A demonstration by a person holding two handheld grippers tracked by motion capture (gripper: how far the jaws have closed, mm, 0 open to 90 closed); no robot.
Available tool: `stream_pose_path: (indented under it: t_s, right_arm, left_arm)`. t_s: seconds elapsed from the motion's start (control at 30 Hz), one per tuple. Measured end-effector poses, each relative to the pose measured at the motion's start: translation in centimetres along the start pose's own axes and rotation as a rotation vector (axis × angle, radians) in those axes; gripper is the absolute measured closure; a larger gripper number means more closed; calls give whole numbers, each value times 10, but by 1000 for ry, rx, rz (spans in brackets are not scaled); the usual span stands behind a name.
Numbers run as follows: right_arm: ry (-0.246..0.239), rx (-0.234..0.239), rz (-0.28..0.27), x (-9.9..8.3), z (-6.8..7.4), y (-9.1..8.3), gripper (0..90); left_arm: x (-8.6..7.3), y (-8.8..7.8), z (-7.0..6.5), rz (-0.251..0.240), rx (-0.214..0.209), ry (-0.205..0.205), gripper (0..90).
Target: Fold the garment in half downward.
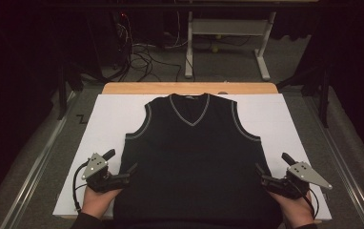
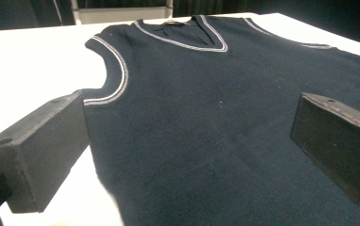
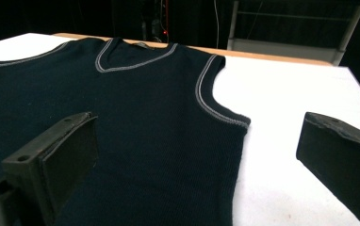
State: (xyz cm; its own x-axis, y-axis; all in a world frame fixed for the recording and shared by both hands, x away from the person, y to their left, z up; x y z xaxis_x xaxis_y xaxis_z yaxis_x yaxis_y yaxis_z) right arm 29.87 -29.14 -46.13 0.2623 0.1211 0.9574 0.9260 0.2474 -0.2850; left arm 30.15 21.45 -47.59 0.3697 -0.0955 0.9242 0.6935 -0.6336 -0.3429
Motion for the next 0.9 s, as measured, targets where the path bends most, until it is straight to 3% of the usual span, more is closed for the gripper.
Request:
stream_pose_path:
  t_s: [0.23, 0.47, 0.57, 0.8, 0.9]
  right_arm:
    - [3, -5, -18, 2, -1, -3, 1]
    - [7, -6, -10, 1, -1, -1, 1]
    - [2, 1, -13, 1, 1, -1, 1]
    - [4, -1, -17, 4, 0, -1, 1]
    - [1, -1, -23, 4, 0, -2, 1]
  left_arm:
    - [-2, 2, 2, -1, -12, -19, 0]
    - [-2, 3, 3, -18, -8, 2, 0]
    - [-2, 4, 3, 5, -11, -2, 0]
    - [-1, 5, 1, -36, -6, 11, 0]
    - [-1, 5, 1, -24, -8, 5, 0]
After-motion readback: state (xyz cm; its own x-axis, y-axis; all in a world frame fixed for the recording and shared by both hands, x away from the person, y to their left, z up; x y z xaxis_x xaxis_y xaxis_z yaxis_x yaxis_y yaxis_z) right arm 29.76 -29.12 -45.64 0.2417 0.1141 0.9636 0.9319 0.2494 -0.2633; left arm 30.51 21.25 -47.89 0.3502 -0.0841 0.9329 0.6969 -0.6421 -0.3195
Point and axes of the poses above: each handheld gripper's, and its own axes: y roughly forward along the jaws, x roughly out of its top, z roughly to its left, the point moved 3 cm from there along y, roughly forward along the jaws, and after that the axes turned 6 degrees about -x, right-handed, at the moved point
